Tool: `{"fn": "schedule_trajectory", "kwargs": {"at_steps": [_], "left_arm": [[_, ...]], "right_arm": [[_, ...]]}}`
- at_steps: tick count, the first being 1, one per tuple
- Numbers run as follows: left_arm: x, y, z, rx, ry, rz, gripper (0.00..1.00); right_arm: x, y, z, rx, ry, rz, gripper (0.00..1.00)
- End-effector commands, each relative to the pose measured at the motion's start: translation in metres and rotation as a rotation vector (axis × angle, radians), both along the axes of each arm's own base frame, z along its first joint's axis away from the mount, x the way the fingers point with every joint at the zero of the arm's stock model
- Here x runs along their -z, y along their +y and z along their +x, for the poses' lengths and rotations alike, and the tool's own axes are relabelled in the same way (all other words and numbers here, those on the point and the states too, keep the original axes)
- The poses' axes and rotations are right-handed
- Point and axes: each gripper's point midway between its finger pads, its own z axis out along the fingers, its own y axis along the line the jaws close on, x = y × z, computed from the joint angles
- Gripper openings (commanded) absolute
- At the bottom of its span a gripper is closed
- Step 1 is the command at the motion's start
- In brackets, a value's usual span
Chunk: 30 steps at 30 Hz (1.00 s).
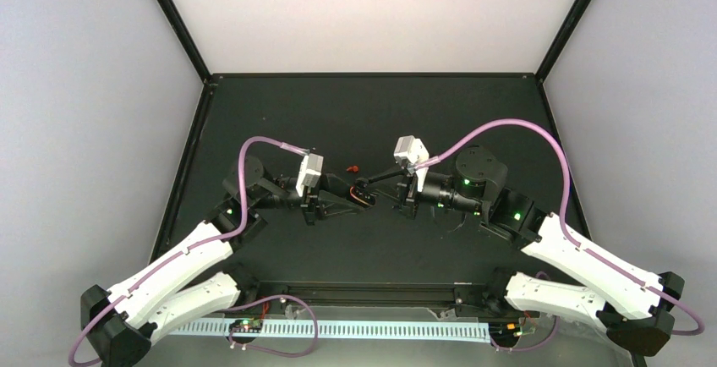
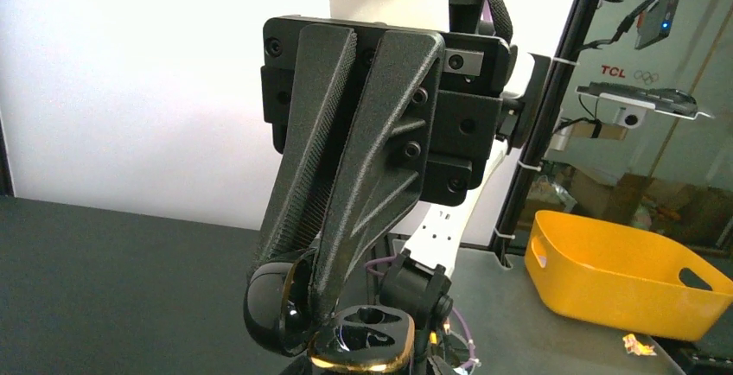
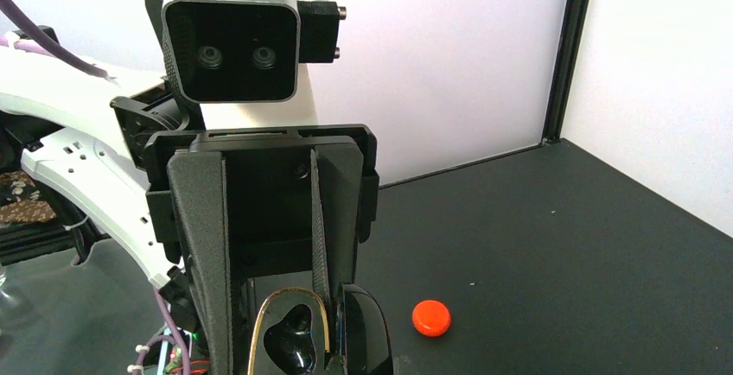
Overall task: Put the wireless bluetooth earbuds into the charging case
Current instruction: Pick up the earbud from the center of the board.
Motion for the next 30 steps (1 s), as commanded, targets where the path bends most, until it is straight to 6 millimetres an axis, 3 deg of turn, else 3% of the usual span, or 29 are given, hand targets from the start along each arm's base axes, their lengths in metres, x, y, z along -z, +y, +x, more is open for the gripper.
{"fn": "schedule_trajectory", "kwargs": {"at_steps": [1,6,9,21,30], "left_arm": [[-0.0130,-0.0001,-0.0083,0.043,-0.034,-0.033,0.31],[-0.0118,-0.0007,-0.0096,0.055,-0.033,-0.029,0.22],[-0.0106,-0.0012,-0.0086,0.053,-0.029,-0.026,0.21],[-0.0080,-0.0028,-0.0065,0.050,-0.017,-0.020,0.33],[-0.0063,-0.0025,-0.0080,0.058,-0.019,-0.019,0.19]], "right_arm": [[-0.0014,-0.0003,-0.0003,-0.006,-0.015,0.007,0.04],[-0.0021,-0.0006,-0.0003,-0.004,-0.016,0.009,0.04],[-0.0019,-0.0006,0.0001,-0.004,-0.016,0.009,0.04],[-0.0036,-0.0021,-0.0004,-0.001,-0.023,0.013,0.04],[-0.0059,-0.0030,-0.0007,0.001,-0.025,0.020,0.03]]}}
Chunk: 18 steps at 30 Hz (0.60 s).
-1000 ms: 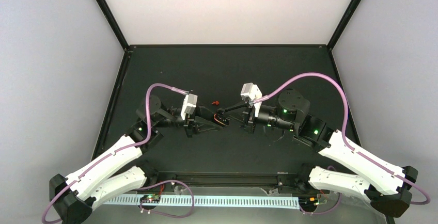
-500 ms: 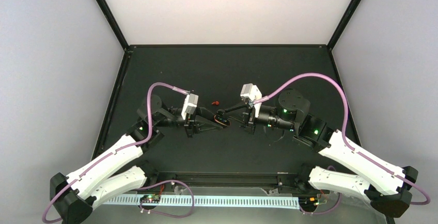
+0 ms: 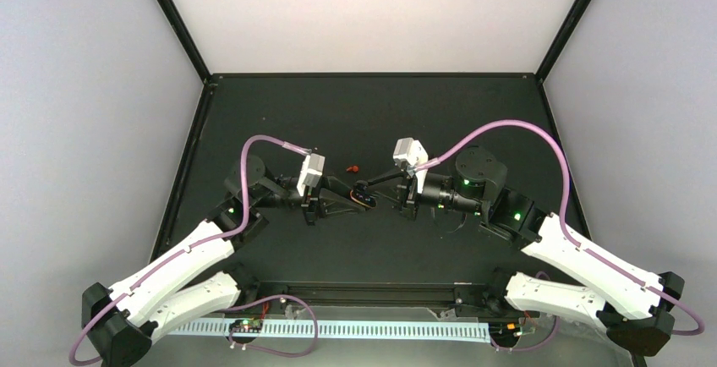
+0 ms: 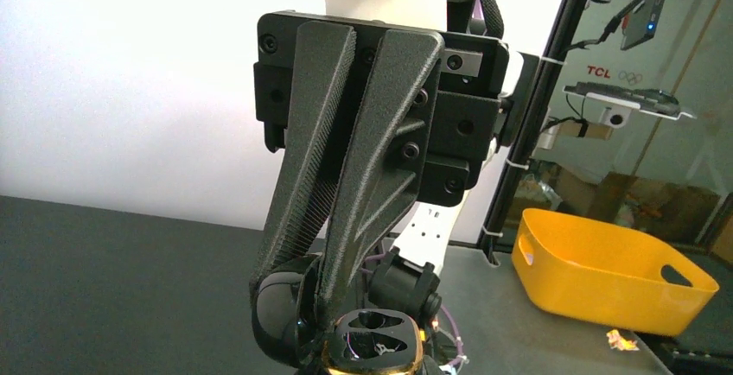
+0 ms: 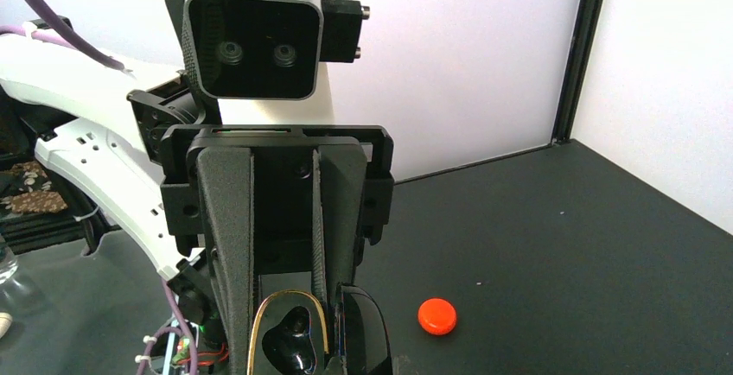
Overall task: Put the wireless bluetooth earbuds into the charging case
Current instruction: Pick up the earbud from the center of the board.
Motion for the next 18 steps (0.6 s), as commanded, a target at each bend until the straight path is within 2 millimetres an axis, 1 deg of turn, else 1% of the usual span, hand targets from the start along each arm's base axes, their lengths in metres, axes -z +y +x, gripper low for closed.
{"fn": "schedule_trajectory", "kwargs": {"at_steps": [1,4,8,11,13,15,18], "left_arm": [[-0.007,-0.001,-0.006,0.030,-0.034,-0.020,0.17],[-0.006,-0.001,-0.006,0.031,-0.034,-0.020,0.13],[-0.004,-0.001,-0.006,0.032,-0.045,-0.018,0.02],[-0.004,0.000,-0.009,0.043,-0.061,-0.019,0.02],[-0.005,0.002,-0.013,0.057,-0.076,-0.024,0.01],[-0.007,0.003,-0.016,0.060,-0.089,-0.033,0.02],[-0.010,0.007,-0.018,0.052,-0.107,-0.047,0.02]], "right_arm": [[-0.007,-0.004,0.002,0.017,-0.019,0.026,0.04],[-0.007,-0.003,0.001,0.014,-0.020,0.028,0.03],[-0.009,-0.004,-0.001,0.004,-0.021,0.037,0.04],[-0.014,-0.005,-0.003,0.002,-0.019,0.053,0.05],[-0.016,-0.006,-0.001,0.014,-0.015,0.059,0.10],[-0.016,-0.007,0.001,0.029,-0.011,0.059,0.20],[-0.016,-0.008,0.004,0.045,-0.006,0.060,0.31]]}}
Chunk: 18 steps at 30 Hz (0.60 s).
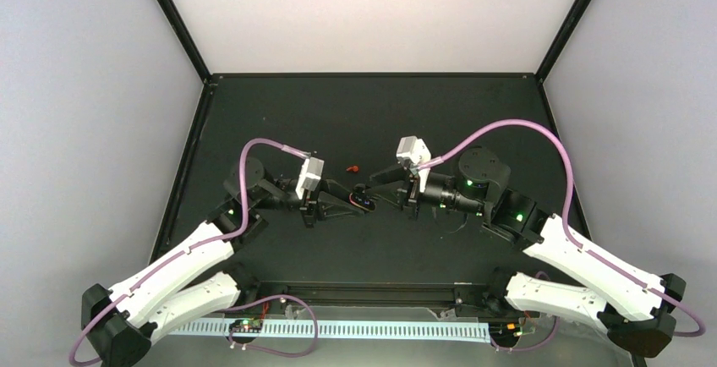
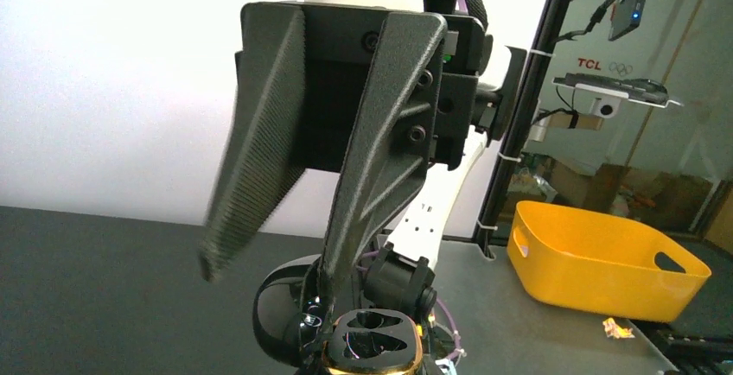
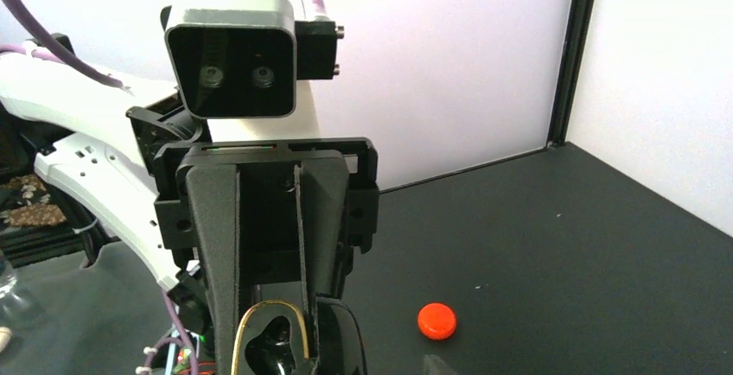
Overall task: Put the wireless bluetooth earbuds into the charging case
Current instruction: Pick up the earbud from the center of the board.
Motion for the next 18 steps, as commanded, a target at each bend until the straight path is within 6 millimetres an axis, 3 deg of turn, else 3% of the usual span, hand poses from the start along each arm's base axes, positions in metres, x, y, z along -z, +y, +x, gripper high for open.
{"fn": "schedule_trajectory", "kwargs": {"at_steps": [1,6,12,18], "left_arm": [[-0.012,0.006,-0.014,0.030,-0.086,-0.045,0.02],[-0.012,0.008,-0.016,0.031,-0.094,-0.046,0.02],[-0.016,0.012,-0.020,0.022,-0.125,-0.056,0.02],[-0.023,0.018,-0.013,-0.071,-0.156,-0.034,0.01]], "right_arm": [[-0.014,-0.007,0.005,0.046,-0.017,0.047,0.34],[-0.016,-0.007,0.008,0.064,-0.009,0.055,0.44],[-0.015,-0.009,0.014,0.096,0.006,0.040,0.48],[-0.045,-0.020,-0.001,0.060,-0.009,0.123,0.62]]}}
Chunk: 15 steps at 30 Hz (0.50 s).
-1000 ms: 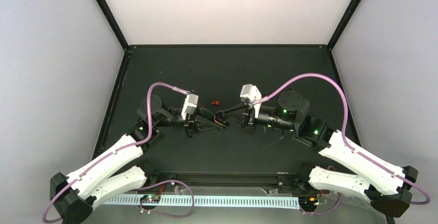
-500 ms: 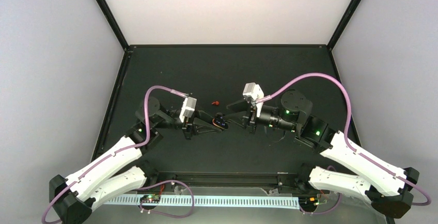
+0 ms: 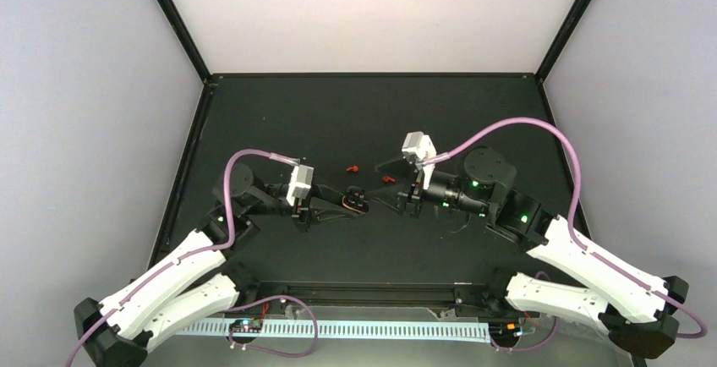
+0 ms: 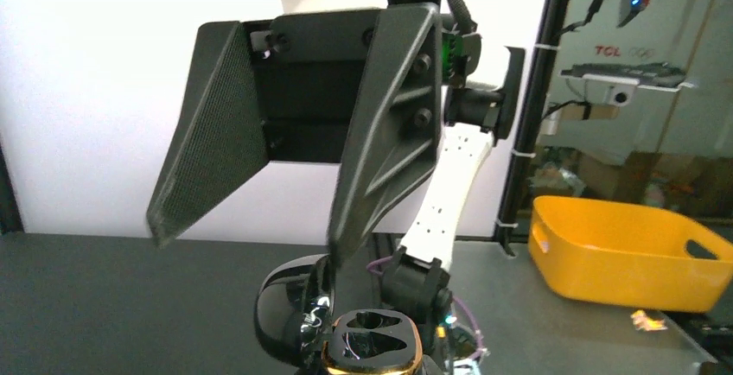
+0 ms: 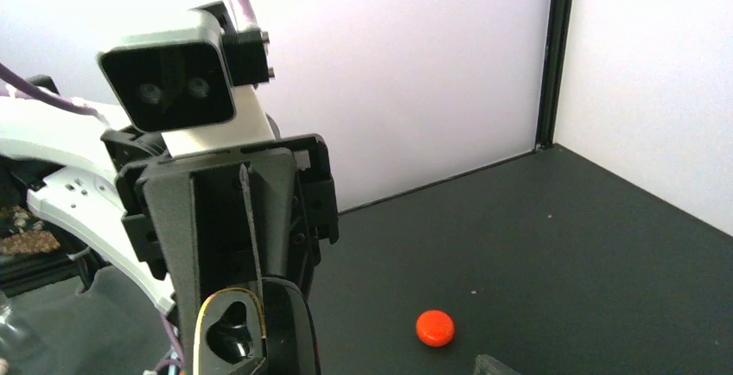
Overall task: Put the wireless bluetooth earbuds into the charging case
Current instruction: Pick up the earbud from the center of the board.
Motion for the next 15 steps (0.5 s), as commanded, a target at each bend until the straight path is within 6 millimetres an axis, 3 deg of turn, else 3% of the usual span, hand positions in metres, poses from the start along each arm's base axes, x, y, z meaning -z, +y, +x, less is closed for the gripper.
{"fn": "schedule_trajectory", "kwargs": {"at_steps": [1,4,6,9,10,15], "left_arm": [[-0.017,0.008,0.000,-0.077,-0.084,-0.010,0.02],[-0.025,0.016,0.006,-0.164,-0.120,-0.025,0.02],[-0.029,0.021,0.007,-0.204,-0.148,-0.041,0.02],[-0.028,0.026,0.005,-0.225,-0.170,-0.058,0.02],[-0.026,0.027,0.004,-0.222,-0.170,-0.063,0.01],[-0.018,0.032,-0.004,-0.206,-0.160,-0.096,0.02]], "right_arm": [[-0.045,-0.021,-0.007,0.031,-0.040,0.118,0.65],[-0.043,-0.037,0.013,0.185,-0.017,0.137,0.67],[-0.021,-0.050,0.043,0.365,0.045,0.105,0.67],[0.033,-0.067,0.081,0.560,0.205,0.052,0.67],[0.062,-0.072,0.089,0.604,0.275,0.032,0.66],[0.160,-0.086,0.111,0.720,0.487,-0.030,0.61]]}}
